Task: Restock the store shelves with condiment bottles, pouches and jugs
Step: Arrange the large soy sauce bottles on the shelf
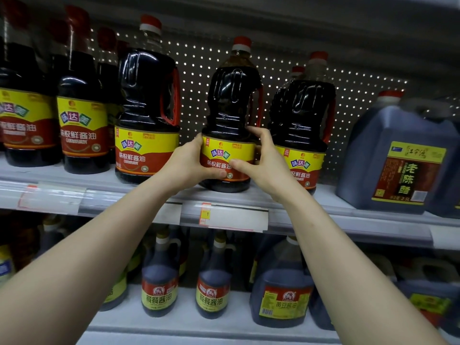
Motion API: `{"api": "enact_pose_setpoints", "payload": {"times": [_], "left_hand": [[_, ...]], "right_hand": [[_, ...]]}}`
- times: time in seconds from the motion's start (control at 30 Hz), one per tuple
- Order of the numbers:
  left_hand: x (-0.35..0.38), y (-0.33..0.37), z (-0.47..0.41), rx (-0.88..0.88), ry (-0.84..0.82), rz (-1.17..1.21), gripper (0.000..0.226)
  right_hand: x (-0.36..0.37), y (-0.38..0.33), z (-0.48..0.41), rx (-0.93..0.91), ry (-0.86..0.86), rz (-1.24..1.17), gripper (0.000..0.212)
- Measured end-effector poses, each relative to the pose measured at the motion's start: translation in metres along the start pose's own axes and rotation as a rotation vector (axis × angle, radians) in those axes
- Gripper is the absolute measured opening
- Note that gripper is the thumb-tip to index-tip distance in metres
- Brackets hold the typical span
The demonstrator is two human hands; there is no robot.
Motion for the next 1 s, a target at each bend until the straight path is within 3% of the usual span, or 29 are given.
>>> {"api": "enact_pose_setpoints", "payload": {"times": [0.2,0.43,0.7,1.0], "left_hand": [[-0.002,0.006,0.016,-0.02,0.047,-0.006,0.067],[-0.018,0.059,0.064,0.16,0.41,0.033,0.064],[0.06,0.103,0.135,0.133,0.254,0.256,0.049],[0.196,0.11,0.283,-0.032,0.008,0.276,0.049]], "right_hand": [[-0.003,-0.002,0.008,-0.02,0.004,0.035,0.078],[-0.041,0.0,0.046,-0.082,0.12,-0.091,0.056],[-0.118,0.043,0.114,-0.17,0.146,-0.005,0.05],[-0.195,0.162,0.27,0.035,0.015,0.122,0.049]]}}
Point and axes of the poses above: each hand's wrist, its own z-axis away from the middle knuckle, its own x-axis out of the palm, y = z × x, the point moved 9 cm from there along -z, towards the middle knuckle, and after that the axes turned 13 degrees about y, right-handed, at the moved point
